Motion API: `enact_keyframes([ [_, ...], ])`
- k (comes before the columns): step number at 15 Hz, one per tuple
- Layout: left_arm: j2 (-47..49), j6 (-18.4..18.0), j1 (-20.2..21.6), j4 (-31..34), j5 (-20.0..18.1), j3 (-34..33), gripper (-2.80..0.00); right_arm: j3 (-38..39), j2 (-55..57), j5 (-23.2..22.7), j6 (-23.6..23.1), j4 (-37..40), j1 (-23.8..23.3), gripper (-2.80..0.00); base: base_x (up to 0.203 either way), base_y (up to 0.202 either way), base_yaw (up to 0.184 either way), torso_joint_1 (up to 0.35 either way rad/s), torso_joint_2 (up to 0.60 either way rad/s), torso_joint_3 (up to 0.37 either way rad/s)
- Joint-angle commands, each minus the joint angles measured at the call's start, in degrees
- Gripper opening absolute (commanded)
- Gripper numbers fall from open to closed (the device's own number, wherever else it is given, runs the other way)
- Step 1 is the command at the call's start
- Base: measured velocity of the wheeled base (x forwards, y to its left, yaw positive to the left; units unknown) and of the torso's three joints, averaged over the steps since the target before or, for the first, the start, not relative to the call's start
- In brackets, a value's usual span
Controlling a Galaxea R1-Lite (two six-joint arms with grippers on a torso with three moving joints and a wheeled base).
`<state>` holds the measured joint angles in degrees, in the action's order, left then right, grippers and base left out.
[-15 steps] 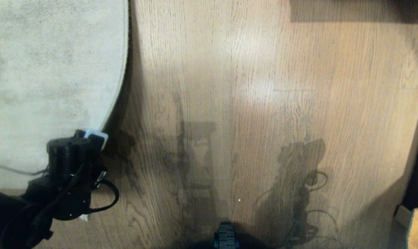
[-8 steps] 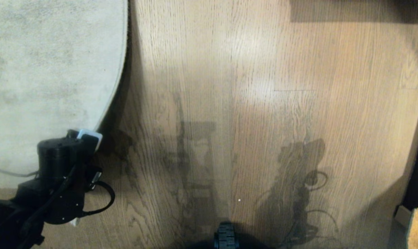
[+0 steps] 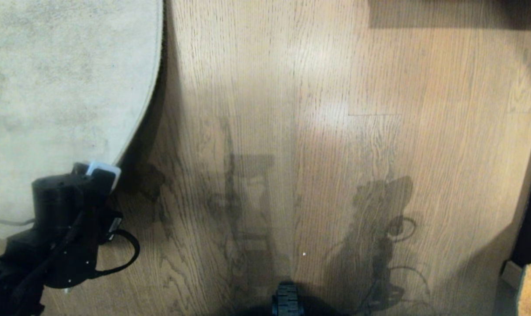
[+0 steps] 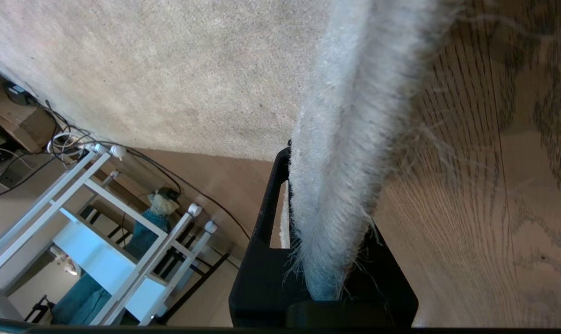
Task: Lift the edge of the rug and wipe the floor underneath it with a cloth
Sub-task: Lift up the carpet
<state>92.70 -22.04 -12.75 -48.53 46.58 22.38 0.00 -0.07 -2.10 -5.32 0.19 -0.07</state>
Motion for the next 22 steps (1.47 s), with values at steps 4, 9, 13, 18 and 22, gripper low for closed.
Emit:
enact_keyframes([
  [4, -0.24, -0.20, 0.80, -0.34, 0.27, 0.39, -2.80, 0.00, 0.07, -0.01, -0.05, 0.02, -0.01, -2.80, 0.000, 0.000, 0.000, 0.000, 0.00, 0.000],
  [9, -0.32, -0.20, 2.69, -0.32, 0.18, 0.39, -2.80, 0.00, 0.07, -0.01, -0.05, -0.02, -0.01, -2.80, 0.000, 0.000, 0.000, 0.000, 0.00, 0.000],
  [13, -0.32, -0.28, 3.96, -0.07, 0.09, 0.48, -2.80, 0.00, 0.07, -0.01, -0.05, -0.02, -0.01, -2.80, 0.000, 0.000, 0.000, 0.000, 0.00, 0.000],
  [18, -1.09, -0.28, 4.24, 7.49, -2.44, 3.72, -2.80, 0.00, 0.07, -0.01, -0.05, -0.02, -0.01, -2.80, 0.000, 0.000, 0.000, 0.000, 0.00, 0.000],
  [22, -1.29, -0.35, 5.66, 9.50, -5.26, 4.06, -2.80, 0.00, 0.07, -0.01, -0.05, 0.03, -0.01, -2.80, 0.000, 0.000, 0.000, 0.000, 0.00, 0.000],
])
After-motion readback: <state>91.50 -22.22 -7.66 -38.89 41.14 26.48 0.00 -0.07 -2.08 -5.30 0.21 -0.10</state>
